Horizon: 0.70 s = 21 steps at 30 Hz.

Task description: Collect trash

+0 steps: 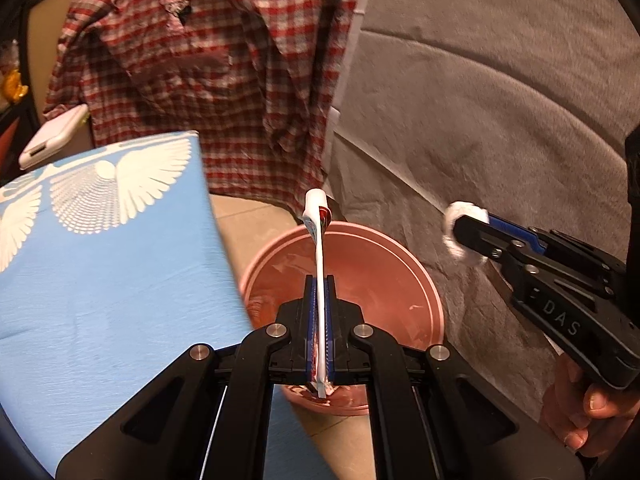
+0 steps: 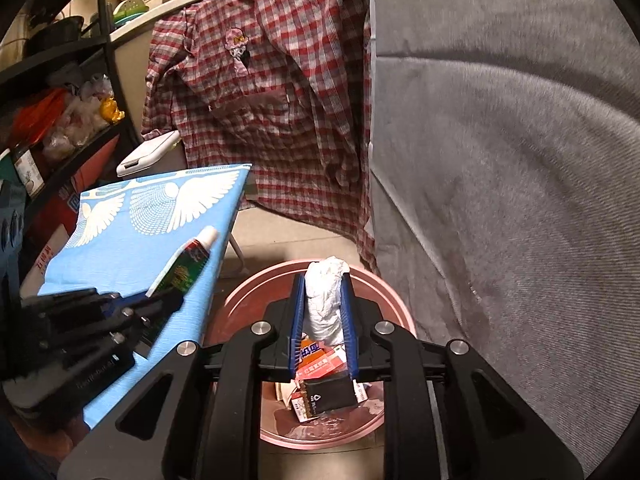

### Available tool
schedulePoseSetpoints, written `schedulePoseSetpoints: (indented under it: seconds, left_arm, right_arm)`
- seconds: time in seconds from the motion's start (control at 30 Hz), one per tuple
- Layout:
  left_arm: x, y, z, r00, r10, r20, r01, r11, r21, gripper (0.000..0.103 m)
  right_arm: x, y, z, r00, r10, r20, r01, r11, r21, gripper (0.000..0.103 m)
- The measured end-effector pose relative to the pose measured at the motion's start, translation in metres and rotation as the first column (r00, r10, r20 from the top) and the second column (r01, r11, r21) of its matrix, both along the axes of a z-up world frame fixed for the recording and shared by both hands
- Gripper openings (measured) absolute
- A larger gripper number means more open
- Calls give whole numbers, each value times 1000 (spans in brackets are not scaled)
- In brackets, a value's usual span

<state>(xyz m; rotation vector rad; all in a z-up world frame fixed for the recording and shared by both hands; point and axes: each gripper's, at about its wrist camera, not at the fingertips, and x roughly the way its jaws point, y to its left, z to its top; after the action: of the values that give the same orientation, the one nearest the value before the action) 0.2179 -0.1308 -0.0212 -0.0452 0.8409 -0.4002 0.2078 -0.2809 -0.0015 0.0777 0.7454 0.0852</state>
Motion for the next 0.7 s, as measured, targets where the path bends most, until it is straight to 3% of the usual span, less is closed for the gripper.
schedulePoseSetpoints:
  seconds: [0.07, 0.33, 0.57, 0.7]
  left_arm:
    - [0, -4, -1, 1000, -11, 0, 11, 1000, -1, 27]
    - [-8, 4, 8, 1000, -6, 31, 6, 1000, 6, 28]
    - [-28, 27, 33, 996, 24, 84, -24, 1000, 4, 28]
    - [-50, 45, 48, 991, 48, 123, -49, 999, 6, 43]
  right_arm:
    - [2, -2, -2, 1000, -10, -3, 10, 1000, 4, 37]
    - [1, -5, -1, 1000, -13, 2, 13, 1000, 5, 39]
    - [-18, -4, 12, 1000, -5, 23, 4, 1000, 15, 49]
    - [-47, 7, 31, 996, 21, 84, -19, 999, -26, 63]
